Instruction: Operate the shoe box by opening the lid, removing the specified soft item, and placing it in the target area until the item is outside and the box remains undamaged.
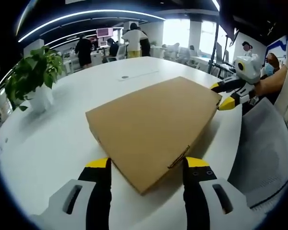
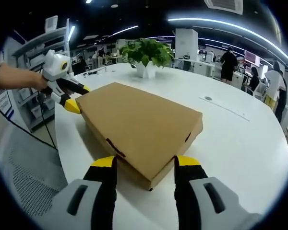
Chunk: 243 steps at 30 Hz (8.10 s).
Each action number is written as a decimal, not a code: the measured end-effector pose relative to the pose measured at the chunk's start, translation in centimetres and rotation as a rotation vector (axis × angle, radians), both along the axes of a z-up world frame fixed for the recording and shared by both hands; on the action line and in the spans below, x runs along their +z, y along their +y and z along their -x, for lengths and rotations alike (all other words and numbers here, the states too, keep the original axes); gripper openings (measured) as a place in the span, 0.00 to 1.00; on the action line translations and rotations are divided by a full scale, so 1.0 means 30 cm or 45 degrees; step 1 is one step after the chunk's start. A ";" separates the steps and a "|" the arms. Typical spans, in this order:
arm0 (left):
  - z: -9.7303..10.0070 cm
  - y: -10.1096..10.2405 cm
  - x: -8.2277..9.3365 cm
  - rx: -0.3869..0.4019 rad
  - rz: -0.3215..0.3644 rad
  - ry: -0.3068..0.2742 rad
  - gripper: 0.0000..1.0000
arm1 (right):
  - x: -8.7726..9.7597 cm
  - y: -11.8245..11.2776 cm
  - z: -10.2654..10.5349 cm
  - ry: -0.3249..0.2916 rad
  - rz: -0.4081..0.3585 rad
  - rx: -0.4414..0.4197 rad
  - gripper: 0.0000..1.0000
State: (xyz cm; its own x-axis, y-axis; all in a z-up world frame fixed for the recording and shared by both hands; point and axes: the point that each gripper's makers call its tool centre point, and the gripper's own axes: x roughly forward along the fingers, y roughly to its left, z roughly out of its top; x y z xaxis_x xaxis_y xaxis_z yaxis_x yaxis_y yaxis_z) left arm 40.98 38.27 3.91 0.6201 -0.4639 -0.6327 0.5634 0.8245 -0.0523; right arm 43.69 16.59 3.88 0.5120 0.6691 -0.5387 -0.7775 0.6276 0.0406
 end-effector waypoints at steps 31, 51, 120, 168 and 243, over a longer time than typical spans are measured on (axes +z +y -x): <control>0.032 -0.019 0.054 0.068 0.125 -0.021 0.68 | 0.071 0.009 0.004 0.027 -0.103 -0.020 0.49; 0.019 -0.040 0.205 0.076 0.236 -0.080 0.79 | 0.204 0.029 -0.002 -0.062 -0.145 0.041 0.59; -0.428 0.162 0.412 0.332 0.060 -0.292 0.11 | 0.374 0.076 -0.377 -0.314 -0.056 0.061 0.55; -0.618 0.221 0.350 0.356 -0.053 -0.263 0.01 | 0.129 -0.049 -0.468 -0.114 0.096 -0.128 0.01; -0.573 0.236 0.090 0.557 0.039 0.195 0.00 | 0.063 -0.040 -0.581 0.225 0.043 -0.257 0.02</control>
